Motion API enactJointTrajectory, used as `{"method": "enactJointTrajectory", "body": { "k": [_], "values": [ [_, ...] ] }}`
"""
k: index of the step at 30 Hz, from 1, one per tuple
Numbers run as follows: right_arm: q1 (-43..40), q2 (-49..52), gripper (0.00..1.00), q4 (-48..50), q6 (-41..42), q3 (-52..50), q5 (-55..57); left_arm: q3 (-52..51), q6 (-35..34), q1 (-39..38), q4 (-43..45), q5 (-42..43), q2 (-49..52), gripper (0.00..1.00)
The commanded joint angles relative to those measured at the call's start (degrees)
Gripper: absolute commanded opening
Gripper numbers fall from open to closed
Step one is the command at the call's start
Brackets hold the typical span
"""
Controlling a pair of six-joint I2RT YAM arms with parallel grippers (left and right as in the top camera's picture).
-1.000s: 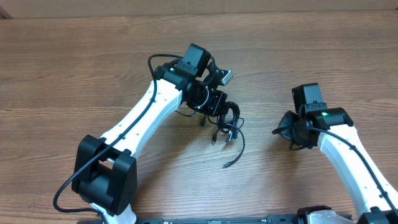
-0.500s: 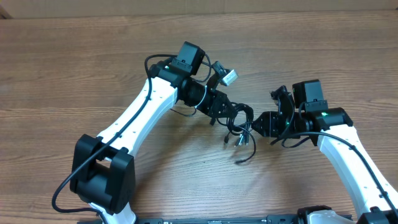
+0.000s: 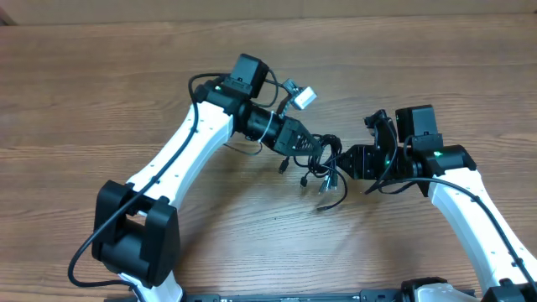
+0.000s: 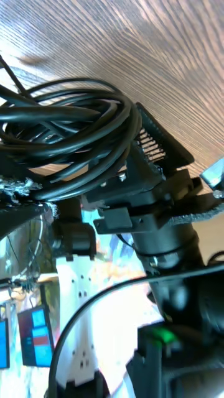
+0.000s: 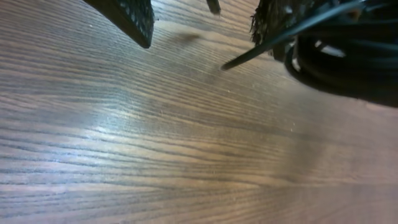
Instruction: Untangle cables
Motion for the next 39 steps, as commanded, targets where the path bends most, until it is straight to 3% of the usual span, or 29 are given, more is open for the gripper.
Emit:
{"method": "enactJointTrajectory", "body": {
  "k": [1,9,19,31,35,39],
  "values": [
    [0.13,-0.15,0.51,2.05,5.60,1.51,-0.48,1.09,-1.79,1.05,0.11,4.52,-1.22,0.04],
    [0.13,-0.15,0.51,5.44,14.58,1.51,-1.53,1.09,-6.75,1.05,2.29,6.03,-1.22,0.04],
    [0.13,-0.13,0.51,8.66,22.88,1.51,-1.55,1.09,-19.82,1.05,11.30,9.86,-1.22,0.04],
    [0.13,-0.09,0.49,12.81,28.48,1.51,-1.92,1.07,-21.05,1.05,11.69,11.43,-1.22,0.04],
    [0.13,-0.04,0.38,11.13,28.46,1.25,-0.57,1.07,-19.54,1.05,11.91,10.36,-1.22,0.04],
    [0.13,0.02,0.34,8.50,28.48,0.02,2.71,1.07,-16.96,1.05,10.43,2.56,-1.22,0.04]
  ]
}}
